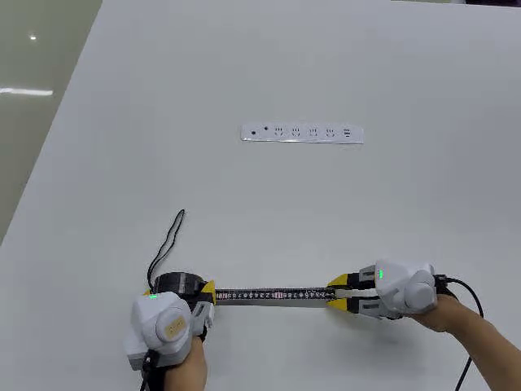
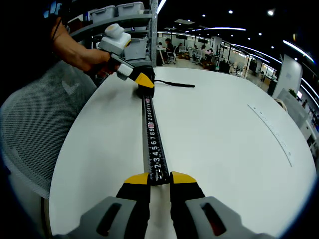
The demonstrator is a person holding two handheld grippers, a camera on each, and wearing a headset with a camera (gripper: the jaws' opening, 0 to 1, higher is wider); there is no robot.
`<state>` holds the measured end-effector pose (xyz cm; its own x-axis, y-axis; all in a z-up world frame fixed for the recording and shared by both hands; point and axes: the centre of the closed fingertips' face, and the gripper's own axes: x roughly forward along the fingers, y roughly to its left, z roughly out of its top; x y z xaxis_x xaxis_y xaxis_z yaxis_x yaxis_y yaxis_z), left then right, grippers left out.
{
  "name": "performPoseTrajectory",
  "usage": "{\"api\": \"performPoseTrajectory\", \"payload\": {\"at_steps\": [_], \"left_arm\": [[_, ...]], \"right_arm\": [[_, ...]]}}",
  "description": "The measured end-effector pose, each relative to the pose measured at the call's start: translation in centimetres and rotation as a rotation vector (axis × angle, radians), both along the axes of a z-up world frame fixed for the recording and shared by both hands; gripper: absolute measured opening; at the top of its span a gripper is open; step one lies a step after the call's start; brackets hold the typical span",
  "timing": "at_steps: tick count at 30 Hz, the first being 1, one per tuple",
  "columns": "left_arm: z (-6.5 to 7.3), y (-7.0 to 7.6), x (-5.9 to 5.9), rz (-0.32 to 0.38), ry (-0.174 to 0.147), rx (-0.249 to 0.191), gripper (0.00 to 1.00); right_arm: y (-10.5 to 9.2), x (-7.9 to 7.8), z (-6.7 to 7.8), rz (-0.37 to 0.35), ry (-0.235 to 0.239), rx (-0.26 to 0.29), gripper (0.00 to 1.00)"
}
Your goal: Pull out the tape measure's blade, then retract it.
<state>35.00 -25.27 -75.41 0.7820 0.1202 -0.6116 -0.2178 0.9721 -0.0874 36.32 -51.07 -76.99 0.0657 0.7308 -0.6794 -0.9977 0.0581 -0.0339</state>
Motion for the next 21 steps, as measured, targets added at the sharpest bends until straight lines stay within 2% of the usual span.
{"api": "performPoseTrajectory", "payload": {"at_steps": [21], "left_arm": [[0.04,0.01,0.02,-0.003,-0.002,0.004,0.61]], "right_arm": [[0.98,-0.02,-0.04,0.005,0.003,0.004,0.13]]}}
